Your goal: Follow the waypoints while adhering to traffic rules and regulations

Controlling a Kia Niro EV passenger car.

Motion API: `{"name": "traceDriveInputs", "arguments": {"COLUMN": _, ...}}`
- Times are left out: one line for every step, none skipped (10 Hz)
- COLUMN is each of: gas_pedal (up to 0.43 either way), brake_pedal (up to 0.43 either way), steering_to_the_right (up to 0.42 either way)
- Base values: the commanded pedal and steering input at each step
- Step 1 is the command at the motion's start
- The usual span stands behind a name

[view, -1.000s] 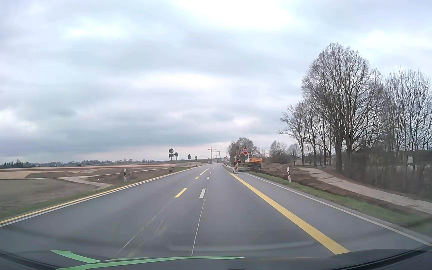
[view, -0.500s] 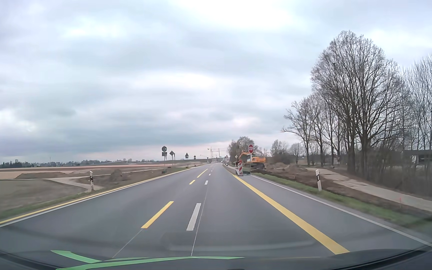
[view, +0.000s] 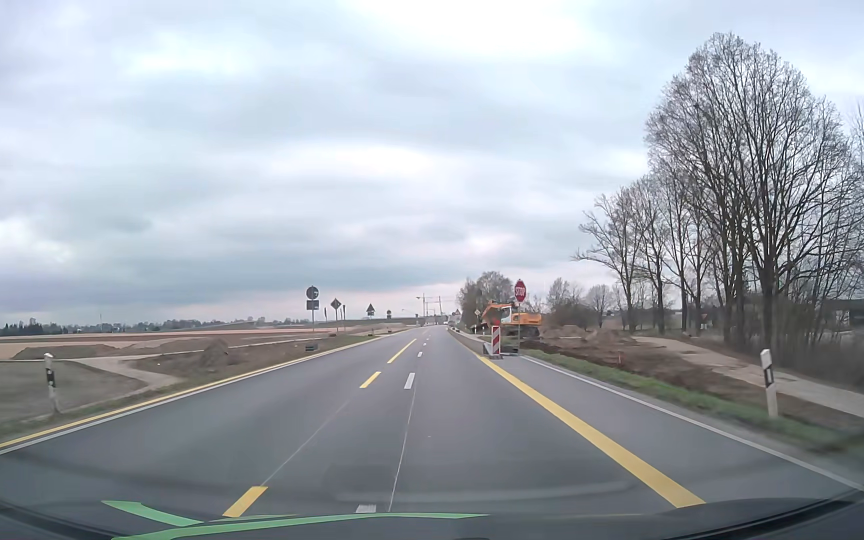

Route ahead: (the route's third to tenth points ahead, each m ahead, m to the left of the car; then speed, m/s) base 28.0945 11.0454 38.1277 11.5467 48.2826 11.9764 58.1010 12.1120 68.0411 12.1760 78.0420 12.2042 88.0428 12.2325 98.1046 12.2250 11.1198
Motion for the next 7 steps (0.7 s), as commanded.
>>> {"name": "traceDriveInputs", "arguments": {"gas_pedal": 0.11, "brake_pedal": 0.0, "steering_to_the_right": -0.004}}
{"name": "traceDriveInputs", "arguments": {"gas_pedal": 0.11, "brake_pedal": 0.0, "steering_to_the_right": -0.004}}
{"name": "traceDriveInputs", "arguments": {"gas_pedal": 0.11, "brake_pedal": 0.0, "steering_to_the_right": -0.004}}
{"name": "traceDriveInputs", "arguments": {"gas_pedal": 0.11, "brake_pedal": 0.0, "steering_to_the_right": -0.004}}
{"name": "traceDriveInputs", "arguments": {"gas_pedal": 0.11, "brake_pedal": 0.0, "steering_to_the_right": -0.004}}
{"name": "traceDriveInputs", "arguments": {"gas_pedal": 0.11, "brake_pedal": 0.0, "steering_to_the_right": -0.004}}
{"name": "traceDriveInputs", "arguments": {"gas_pedal": 0.11, "brake_pedal": 0.0, "steering_to_the_right": -0.004}}
